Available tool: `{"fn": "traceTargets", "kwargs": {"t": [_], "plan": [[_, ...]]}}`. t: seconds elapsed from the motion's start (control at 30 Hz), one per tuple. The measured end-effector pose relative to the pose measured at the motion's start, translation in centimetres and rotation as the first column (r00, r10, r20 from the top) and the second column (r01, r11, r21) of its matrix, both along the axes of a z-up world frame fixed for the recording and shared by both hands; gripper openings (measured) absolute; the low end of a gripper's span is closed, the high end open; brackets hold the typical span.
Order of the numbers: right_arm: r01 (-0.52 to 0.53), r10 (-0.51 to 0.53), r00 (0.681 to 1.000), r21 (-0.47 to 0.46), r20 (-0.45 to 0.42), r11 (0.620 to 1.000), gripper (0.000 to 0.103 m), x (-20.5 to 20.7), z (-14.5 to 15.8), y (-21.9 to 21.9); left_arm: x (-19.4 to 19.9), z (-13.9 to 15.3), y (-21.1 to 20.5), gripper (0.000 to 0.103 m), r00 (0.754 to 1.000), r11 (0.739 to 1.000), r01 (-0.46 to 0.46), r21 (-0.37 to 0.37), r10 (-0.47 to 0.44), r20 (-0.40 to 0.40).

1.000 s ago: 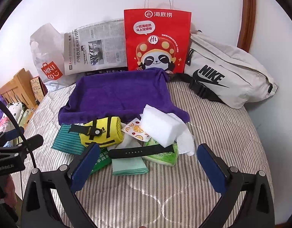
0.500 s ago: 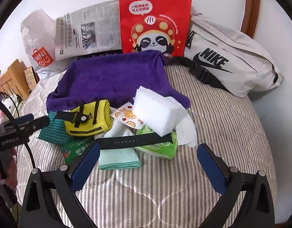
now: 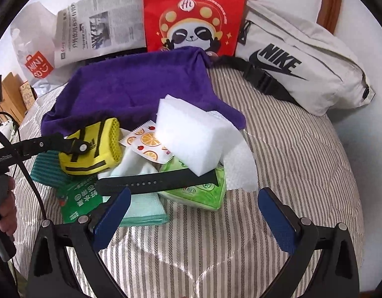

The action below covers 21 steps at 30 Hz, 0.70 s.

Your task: Organize soft objects

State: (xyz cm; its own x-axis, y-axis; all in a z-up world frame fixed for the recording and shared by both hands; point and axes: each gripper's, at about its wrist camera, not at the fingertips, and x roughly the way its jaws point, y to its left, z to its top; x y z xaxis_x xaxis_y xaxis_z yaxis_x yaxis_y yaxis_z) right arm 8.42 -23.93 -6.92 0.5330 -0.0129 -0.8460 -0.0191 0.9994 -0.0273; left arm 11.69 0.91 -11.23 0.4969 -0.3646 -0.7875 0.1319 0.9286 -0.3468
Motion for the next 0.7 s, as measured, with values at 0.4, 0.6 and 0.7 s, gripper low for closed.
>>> {"fn": "traceTargets", "kwargs": {"t": [0.4, 0.6, 0.7], "plan": [[0.004, -0.004, 1.0, -0.017, -0.015, 1.0, 0.101, 0.3, -0.6, 0.0, -0.6, 0.0, -0.2, 0.016, 0.999, 0.997, 0.041, -0.067, -0.041, 0.001], [0.011, -0.012, 1.0, -0.027, -0.02, 1.0, 0.101, 0.2, -0.7, 0.1, -1.6, 0.6, 0.6, 0.01, 0.998, 0.996, 0.056, -0.072, -0.054, 0.03], [0.007, -0.008, 1.0, -0.031, -0.022, 0.999, 0.101, 0.2, -0.6, 0.3, -2.0, 1.1, 0.9, 0.009, 0.997, 0.995, 0.063, -0.074, -0.06, 0.044]]}}
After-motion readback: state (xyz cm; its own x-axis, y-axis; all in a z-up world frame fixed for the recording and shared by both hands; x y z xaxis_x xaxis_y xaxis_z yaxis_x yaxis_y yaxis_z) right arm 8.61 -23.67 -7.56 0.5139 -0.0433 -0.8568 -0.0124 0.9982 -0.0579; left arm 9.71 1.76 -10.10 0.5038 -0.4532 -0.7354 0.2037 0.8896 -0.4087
